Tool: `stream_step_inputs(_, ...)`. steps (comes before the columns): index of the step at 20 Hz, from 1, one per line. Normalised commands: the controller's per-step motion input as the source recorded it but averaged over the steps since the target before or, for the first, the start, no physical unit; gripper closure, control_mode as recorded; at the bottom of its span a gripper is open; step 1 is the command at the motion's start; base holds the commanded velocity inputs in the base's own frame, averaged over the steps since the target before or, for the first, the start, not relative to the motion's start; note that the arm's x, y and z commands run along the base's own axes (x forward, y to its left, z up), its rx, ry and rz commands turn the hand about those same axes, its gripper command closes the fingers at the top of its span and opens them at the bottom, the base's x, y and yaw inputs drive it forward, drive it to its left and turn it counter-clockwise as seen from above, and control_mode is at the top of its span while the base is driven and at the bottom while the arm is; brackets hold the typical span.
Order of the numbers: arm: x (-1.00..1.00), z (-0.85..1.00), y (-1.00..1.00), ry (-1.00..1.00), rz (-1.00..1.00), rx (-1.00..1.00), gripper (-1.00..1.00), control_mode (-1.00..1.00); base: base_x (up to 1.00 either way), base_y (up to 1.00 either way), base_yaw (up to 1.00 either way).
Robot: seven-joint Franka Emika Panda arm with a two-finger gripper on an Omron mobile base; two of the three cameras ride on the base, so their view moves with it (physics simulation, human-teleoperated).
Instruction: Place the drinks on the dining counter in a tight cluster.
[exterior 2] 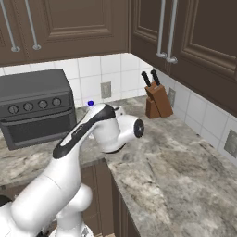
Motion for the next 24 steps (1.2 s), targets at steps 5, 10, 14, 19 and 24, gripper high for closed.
stream_step_inputs(5,-0.86,0.31,0.20,-0.11,0.05,0.00,1.00,-1.00,0.00,0.00,0.00)
stream_step_inputs(10,-0.50,0.22,0.04,-0.02,0.01,0.00,1.00,-1.00,0.00,0.00,0.00)
stream_step_inputs(14,-0.05,0.00,0.00,0.00,0.00,0.00,1.00,-1.00,0.00,0.00,0.00)
stream_step_inputs(19,-0.03,0.00,0.00,0.00,0.00,0.00,1.00,-1.00,0.00,0.00,0.00)
stream_step_inputs(24,-0.08,0.00,0.00,0.00,0.00,0.00,1.00,1.00,-0.73,-0.16,-0.08)
